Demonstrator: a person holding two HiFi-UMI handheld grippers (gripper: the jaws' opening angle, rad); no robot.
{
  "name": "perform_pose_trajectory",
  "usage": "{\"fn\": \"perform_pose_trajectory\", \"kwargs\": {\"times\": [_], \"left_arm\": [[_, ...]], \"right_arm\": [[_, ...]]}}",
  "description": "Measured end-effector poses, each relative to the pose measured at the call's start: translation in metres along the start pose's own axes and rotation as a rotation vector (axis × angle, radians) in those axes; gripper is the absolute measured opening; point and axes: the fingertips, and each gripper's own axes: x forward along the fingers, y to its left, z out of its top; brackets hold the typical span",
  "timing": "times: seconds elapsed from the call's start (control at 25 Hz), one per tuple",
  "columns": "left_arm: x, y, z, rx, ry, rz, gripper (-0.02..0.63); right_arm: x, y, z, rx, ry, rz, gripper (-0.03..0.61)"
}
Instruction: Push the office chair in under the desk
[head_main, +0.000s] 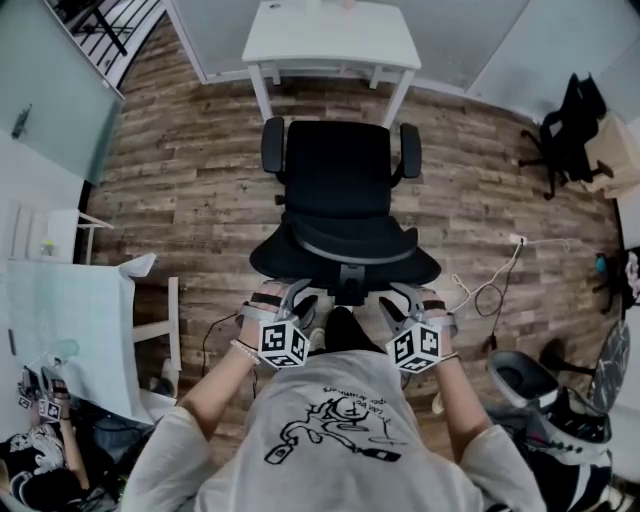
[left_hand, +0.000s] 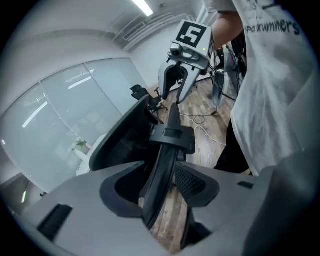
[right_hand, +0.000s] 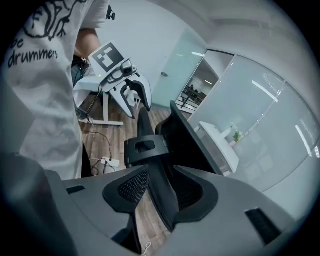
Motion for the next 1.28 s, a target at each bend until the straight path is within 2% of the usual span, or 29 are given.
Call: {"fn": "perform_pose_trajectory", "kwargs": {"times": [0.24,0.52,0.6,0.68,0.76,1.04,1.28], "left_arm": [[0.030,-0.009,-0.027,0.066,0.076,-0.045,0.196],[0.052,-0.017,-0.059,0.135,0.143,-0.084,0.196],[0.056,-0.019,-0.065,0.172,0.157,-0.079,0.193],[0.057,-0.019,-0.066,0.192,0.161,-0.076,0.135],[0.058,-0.018,-0.065,0.196,0.160,-0.085,0.126],[0.060,-0.014,-0.065,0.184,0.167,-0.121,0.114],[0.069,0.003,-0.070,0.190,0.194,-0.108,0.113]], "right_arm": [[0.033,0.013,-0.044,-0.053,0.086,0.080,0.192],[0.063,0.027,-0.077,-0.126,0.161,0.118,0.202],[0.068,0.029,-0.081,-0.139,0.168,0.115,0.201],[0.070,0.029,-0.082,-0.148,0.167,0.109,0.156],[0.070,0.027,-0.083,-0.149,0.163,0.114,0.147],[0.073,0.023,-0.082,-0.147,0.145,0.145,0.141],[0.084,0.008,-0.079,-0.114,0.132,0.142,0.141]]}}
